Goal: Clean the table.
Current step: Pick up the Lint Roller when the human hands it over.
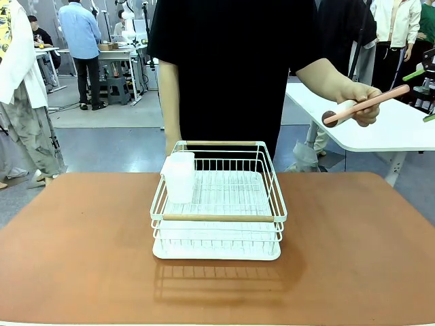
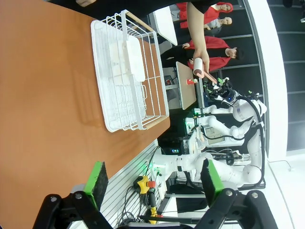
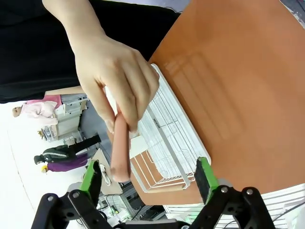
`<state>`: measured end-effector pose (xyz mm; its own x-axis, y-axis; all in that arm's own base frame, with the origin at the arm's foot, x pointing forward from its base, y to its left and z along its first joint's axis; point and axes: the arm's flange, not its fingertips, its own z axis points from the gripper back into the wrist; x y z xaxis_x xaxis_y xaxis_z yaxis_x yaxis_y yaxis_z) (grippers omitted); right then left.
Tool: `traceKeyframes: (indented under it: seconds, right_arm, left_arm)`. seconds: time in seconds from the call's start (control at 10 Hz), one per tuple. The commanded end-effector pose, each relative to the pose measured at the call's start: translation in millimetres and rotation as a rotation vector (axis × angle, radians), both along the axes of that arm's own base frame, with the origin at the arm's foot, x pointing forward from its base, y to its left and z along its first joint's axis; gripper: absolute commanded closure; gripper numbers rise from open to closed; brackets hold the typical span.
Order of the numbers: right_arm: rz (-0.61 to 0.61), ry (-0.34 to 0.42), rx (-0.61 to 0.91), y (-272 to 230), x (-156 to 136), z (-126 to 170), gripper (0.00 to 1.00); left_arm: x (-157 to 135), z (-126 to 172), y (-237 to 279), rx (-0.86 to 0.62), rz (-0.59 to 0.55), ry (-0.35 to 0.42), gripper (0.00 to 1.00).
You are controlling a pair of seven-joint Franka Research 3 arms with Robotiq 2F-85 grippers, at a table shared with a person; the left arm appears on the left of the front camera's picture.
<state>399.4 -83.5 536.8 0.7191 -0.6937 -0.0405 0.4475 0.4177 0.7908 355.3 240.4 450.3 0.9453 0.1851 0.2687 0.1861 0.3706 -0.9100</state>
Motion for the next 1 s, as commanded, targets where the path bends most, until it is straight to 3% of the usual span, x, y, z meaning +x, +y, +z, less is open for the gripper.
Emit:
traceKeyframes:
  seconds: [0.0,0.5,0.9]
  right_arm:
    - [-0.027,-0.053,0.043,4,8,4,0.00]
    - [0.003,-0.114,0.036,13,24,-2,0.00]
    - [0.007,-0.100,0.026,15,29,-9,0.00]
  left_arm:
    - [-4,0,1,-0.009,-0.005,-0.008,0.00]
    - [-4,0,1,-0.009,-0.005,-0.008,0.00]
    - [-4,0,1,-0.009,-0.005,-0.008,0.00]
